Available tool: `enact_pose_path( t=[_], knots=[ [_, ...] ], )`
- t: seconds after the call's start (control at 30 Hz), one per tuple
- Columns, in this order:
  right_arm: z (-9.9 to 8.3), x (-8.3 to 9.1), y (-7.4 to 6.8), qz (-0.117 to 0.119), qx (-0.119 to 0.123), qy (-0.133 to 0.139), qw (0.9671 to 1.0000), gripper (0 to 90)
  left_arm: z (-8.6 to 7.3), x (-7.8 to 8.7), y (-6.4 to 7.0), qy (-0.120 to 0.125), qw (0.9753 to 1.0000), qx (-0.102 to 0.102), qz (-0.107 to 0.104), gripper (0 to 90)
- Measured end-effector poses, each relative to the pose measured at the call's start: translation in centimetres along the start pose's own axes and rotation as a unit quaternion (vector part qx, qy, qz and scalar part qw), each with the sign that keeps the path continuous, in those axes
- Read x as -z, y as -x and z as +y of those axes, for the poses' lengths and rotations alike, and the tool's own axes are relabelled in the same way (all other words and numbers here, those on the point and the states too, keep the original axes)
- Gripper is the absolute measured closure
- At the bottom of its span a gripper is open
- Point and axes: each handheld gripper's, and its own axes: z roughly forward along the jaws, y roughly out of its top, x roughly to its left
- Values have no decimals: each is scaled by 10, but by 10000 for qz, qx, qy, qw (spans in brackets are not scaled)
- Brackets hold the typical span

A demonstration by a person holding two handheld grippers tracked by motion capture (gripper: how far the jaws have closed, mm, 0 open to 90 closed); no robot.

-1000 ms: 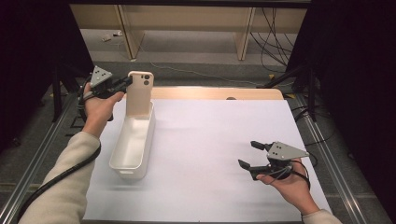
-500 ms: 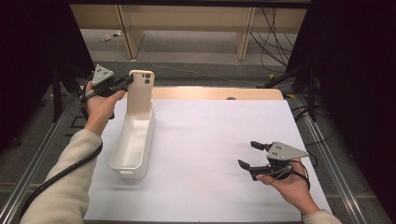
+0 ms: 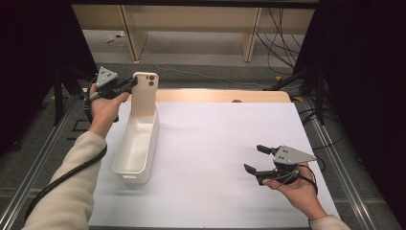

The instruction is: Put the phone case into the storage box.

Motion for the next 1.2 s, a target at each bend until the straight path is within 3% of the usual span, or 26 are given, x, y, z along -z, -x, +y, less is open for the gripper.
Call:
enact_pose_path(
  t=[1.2],
  knots=[
    [-1,-1,0,20,2,-7,10000,219,-16,-12,-8,-144,9998,115,14,818]
  ],
)
